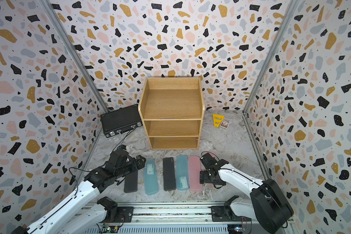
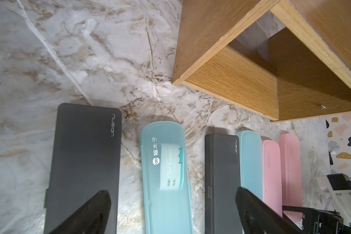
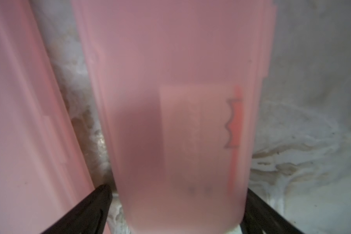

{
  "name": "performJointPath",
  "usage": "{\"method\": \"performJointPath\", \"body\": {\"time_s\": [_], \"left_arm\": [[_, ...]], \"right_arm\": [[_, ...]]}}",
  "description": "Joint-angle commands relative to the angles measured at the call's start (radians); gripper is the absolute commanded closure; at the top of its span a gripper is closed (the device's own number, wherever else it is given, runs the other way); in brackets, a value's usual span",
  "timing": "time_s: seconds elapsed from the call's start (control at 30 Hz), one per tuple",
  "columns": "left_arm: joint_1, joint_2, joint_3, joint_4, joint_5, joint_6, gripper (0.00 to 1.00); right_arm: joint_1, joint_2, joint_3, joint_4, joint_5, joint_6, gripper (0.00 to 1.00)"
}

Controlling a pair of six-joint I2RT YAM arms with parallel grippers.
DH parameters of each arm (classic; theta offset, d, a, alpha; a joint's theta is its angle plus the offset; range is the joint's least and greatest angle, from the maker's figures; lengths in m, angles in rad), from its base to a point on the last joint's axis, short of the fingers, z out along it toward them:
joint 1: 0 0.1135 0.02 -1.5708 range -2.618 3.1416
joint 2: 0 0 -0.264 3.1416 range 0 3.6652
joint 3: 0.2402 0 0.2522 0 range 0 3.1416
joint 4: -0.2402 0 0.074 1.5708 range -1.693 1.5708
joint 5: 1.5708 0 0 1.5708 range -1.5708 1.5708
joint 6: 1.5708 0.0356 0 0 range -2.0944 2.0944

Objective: Place the pencil cases on the shelf according to color
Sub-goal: Pick up the pencil case from the center of the board.

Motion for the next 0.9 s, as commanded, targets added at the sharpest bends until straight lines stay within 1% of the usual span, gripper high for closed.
{"method": "performJointPath", "body": {"time_s": [0.0, 0.13, 0.2, 0.27, 0.37, 0.5, 0.6, 0.7, 0.73, 0.8, 0.87], "left_arm": [[-0.013, 0.003, 0.017, 0.016, -0.023, -0.008, 0.0], [-0.025, 0.002, 0.022, 0.011, -0.028, -0.01, 0.0], [-0.029, 0.001, 0.028, 0.005, -0.031, -0.01, 0.0], [-0.032, 0.001, 0.032, 0.0, -0.036, -0.01, 0.0], [-0.036, -0.002, 0.033, -0.001, -0.04, -0.013, 0.0], [-0.041, 0.0, 0.033, 0.001, -0.041, -0.014, 0.0], [-0.044, 0.001, 0.033, 0.0, -0.043, -0.015, 0.0], [-0.047, 0.001, 0.034, -0.001, -0.045, -0.017, 0.0], [-0.049, 0.001, 0.034, -0.002, -0.047, -0.017, 0.0], [-0.05, -0.001, 0.037, -0.005, -0.049, -0.019, 0.0], [-0.053, -0.001, 0.041, -0.007, -0.049, -0.02, 0.0]], "right_arm": [[0.005, 0.024, -0.019, -0.037, 0.06, 0.015, 0.02], [0.005, 0.053, -0.004, -0.041, 0.081, 0.014, 0.07], [0.005, 0.054, -0.003, -0.038, 0.086, 0.012, 0.11], [0.004, 0.047, -0.008, -0.034, 0.091, 0.011, 0.17], [0.005, 0.041, -0.012, -0.027, 0.098, 0.011, 0.22], [0.005, 0.041, -0.013, -0.016, 0.103, 0.003, 0.33], [0.005, 0.042, -0.012, -0.012, 0.109, -0.002, 0.43], [0.005, 0.039, -0.014, -0.012, 0.111, -0.001, 0.46], [0.004, 0.035, -0.013, -0.013, 0.107, -0.002, 0.5], [0.005, 0.018, -0.009, -0.026, 0.103, -0.001, 0.53], [0.005, -0.016, 0.001, -0.052, 0.104, -0.003, 0.54]]}}
